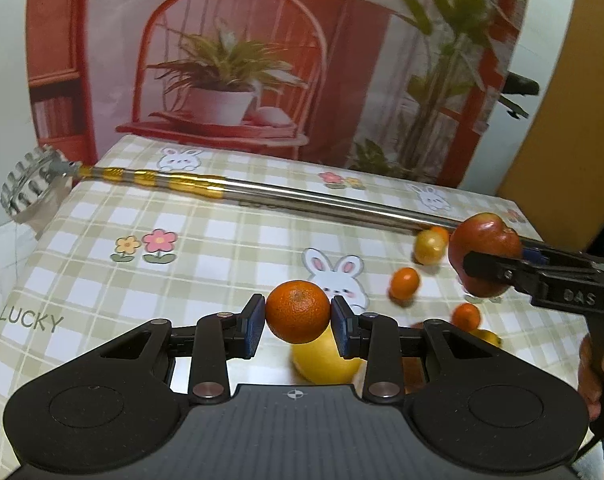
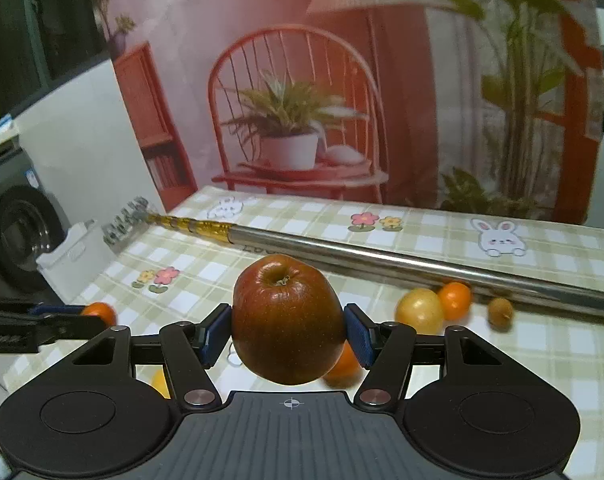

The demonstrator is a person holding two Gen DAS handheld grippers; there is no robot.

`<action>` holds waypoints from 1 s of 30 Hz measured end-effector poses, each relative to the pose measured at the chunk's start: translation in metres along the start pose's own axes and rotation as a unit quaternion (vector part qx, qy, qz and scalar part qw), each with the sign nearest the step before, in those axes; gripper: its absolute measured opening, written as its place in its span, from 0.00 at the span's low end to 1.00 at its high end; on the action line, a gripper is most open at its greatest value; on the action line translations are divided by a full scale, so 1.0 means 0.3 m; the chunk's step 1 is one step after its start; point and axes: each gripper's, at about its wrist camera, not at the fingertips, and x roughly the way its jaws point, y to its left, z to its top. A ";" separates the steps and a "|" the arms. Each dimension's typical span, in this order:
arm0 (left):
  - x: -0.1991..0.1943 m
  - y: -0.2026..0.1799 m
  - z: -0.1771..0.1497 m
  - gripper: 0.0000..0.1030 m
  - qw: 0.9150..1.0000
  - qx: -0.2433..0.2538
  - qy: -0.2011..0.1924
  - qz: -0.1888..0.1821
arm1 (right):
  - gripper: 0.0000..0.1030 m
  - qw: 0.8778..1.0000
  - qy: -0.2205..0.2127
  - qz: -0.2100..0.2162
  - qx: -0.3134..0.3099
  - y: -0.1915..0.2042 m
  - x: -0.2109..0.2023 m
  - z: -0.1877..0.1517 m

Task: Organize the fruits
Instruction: 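Carry the tangerine onto the plate and open the left tool while the right tool lowers the apple there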

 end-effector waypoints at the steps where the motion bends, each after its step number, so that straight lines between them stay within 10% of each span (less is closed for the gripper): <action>1: -0.007 -0.014 0.000 0.37 1.000 0.004 0.000 -0.001 | 0.55 1.000 -0.007 0.001 0.001 -0.002 -0.032 -0.012; 17: -0.111 -0.173 -0.089 0.37 0.999 0.032 -0.005 -0.043 | 0.55 0.997 -0.066 -0.012 0.029 -0.048 -0.368 -0.171; 30: -0.051 -0.206 -0.225 0.37 0.997 0.021 0.032 -0.059 | 0.55 0.999 0.009 -0.013 0.037 -0.029 -0.371 -0.392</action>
